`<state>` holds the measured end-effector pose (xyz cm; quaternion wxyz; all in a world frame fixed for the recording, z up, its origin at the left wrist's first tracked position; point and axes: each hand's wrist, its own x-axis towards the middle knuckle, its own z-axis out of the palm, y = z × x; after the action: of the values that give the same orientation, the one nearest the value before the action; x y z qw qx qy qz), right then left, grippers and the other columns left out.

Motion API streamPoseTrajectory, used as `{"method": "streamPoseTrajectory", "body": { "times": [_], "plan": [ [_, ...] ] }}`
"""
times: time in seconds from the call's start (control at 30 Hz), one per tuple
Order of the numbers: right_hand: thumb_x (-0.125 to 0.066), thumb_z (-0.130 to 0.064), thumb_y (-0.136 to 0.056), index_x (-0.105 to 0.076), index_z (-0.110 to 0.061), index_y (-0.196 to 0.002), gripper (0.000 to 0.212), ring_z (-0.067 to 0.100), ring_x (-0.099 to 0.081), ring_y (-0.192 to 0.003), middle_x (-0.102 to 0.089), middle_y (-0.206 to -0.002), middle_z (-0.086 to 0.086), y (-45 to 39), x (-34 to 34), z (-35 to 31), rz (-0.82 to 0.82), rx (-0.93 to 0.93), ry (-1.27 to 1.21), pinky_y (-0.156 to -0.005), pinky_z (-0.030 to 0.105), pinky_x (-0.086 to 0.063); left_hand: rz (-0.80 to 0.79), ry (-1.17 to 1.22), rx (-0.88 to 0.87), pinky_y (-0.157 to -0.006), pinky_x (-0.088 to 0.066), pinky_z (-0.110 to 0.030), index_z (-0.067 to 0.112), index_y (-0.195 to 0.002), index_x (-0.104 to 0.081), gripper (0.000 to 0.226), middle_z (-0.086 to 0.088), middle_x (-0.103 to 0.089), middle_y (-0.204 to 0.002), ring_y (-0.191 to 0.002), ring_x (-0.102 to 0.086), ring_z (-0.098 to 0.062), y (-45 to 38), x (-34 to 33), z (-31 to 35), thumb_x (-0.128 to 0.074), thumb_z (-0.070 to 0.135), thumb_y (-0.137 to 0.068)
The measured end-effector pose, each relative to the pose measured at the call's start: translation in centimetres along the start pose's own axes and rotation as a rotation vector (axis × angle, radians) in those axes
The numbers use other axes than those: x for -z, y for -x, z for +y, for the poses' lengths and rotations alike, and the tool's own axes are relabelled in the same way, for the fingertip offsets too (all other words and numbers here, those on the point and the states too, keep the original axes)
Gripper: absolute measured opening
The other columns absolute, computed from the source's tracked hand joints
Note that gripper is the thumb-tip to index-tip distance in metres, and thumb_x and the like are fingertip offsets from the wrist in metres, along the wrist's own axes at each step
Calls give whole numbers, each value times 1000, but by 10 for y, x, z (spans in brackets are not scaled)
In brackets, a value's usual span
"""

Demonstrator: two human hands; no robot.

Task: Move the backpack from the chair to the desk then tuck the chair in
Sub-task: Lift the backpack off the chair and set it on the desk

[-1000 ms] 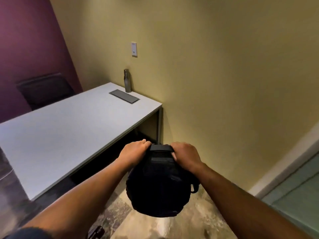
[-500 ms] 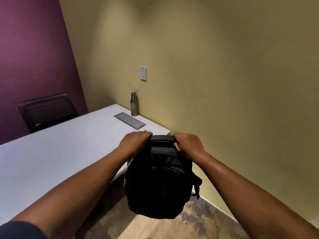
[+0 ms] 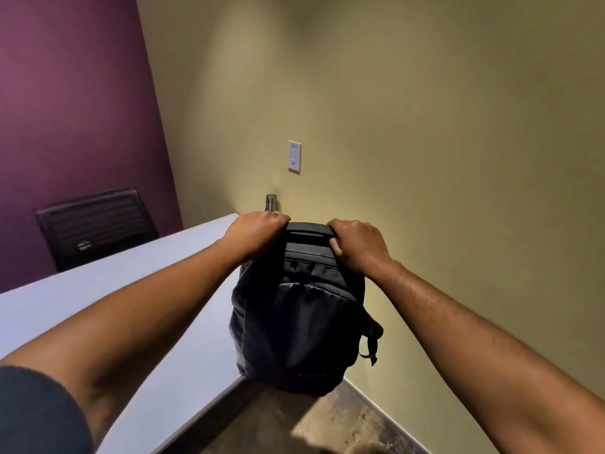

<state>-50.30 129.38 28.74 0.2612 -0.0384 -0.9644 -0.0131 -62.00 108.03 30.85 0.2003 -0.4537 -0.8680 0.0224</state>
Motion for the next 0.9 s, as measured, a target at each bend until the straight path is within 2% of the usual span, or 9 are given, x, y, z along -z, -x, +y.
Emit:
{"method": "streamPoseTrajectory", "body": {
  "times": [0.3,0.53,0.6,0.77,0.9],
  "plan": [
    [-56,-29,-94,-62,-15,-99,16,38,-62,-74,-70,-86,10,-127,-67,45,24,35,-59,-60,36,-33,-50,-62,53,-67,-51,-45,14,-125,-52,26,-9,-67,-116,-97,-68,-37,-117,-50,-71,-47,12,-100],
    [-57,-25,-94,-64,-11,-98,16,39,-63,-74,-71,-85,13,-198,-119,65,20,3,-37,-60,36,-34,-103,-15,50,-70,-51,-45,9,-118,-52,19,-14,-67,-112,-97,-67,-39,-189,-94,-117,-47,10,-99],
    [-57,-25,-94,-64,-11,-99,17,39,-64,-75,-71,-86,13,-218,-135,71,-5,-4,-40,-60,36,-35,-122,-17,25,-68,-48,-44,7,-115,-52,16,-16,-67,-111,-96,-67,-40,-210,-112,-132,-47,8,-99],
    [-57,-26,-95,-64,-10,-103,20,40,-64,-80,-71,-90,14,-255,-177,87,-48,-73,-23,-62,37,-37,-170,36,-57,-77,-56,-51,8,-114,-51,16,-18,-67,-107,-93,-66,-40,-267,-158,-168,-46,11,-100],
    [-59,-27,-96,-65,-11,-105,20,40,-64,-80,-70,-88,14,-283,-202,95,-83,-161,-27,-63,38,-42,-179,86,-119,-75,-57,-50,11,-115,-52,17,-17,-67,-102,-88,-66,-38,-311,-190,-193,-46,10,-100]
  ]
}}
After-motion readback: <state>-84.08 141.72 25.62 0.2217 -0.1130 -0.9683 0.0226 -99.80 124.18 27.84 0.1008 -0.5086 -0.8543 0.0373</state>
